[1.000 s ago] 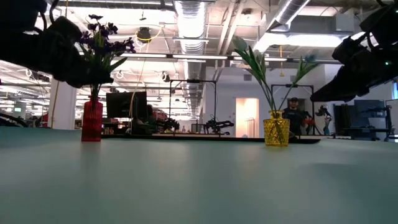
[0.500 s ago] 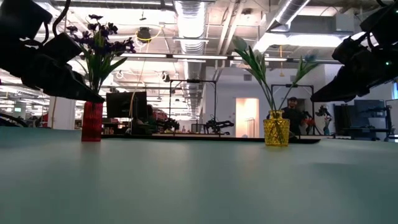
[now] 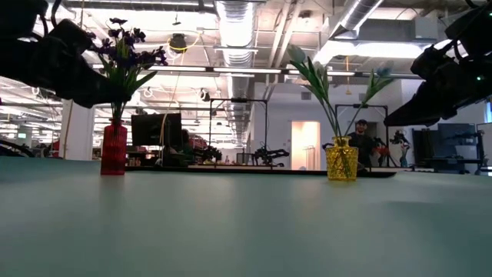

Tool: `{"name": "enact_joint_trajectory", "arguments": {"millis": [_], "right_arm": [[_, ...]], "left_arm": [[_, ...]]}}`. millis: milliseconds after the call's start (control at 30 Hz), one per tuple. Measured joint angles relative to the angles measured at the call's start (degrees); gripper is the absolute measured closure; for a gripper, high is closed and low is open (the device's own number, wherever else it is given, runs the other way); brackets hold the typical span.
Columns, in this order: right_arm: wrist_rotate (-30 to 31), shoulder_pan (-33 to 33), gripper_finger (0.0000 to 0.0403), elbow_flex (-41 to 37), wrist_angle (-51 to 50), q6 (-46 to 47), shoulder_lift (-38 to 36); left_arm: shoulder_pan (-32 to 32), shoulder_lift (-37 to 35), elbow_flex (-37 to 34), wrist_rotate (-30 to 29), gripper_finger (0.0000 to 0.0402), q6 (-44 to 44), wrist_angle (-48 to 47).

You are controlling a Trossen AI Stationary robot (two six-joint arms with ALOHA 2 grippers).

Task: Sort flowers into vase by color
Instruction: Return to Home Position

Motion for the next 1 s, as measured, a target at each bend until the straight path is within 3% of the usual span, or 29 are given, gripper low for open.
{"name": "enact_joint_trajectory", "arguments": {"millis": [1000], "right_arm": [[0.0, 0.0, 0.0278, 0.0, 0.0, 0.0, 0.0]], "left_arm": [[0.0, -1.2, 0.0, 0.1, 0.0194, 0.0, -0.1]]}}
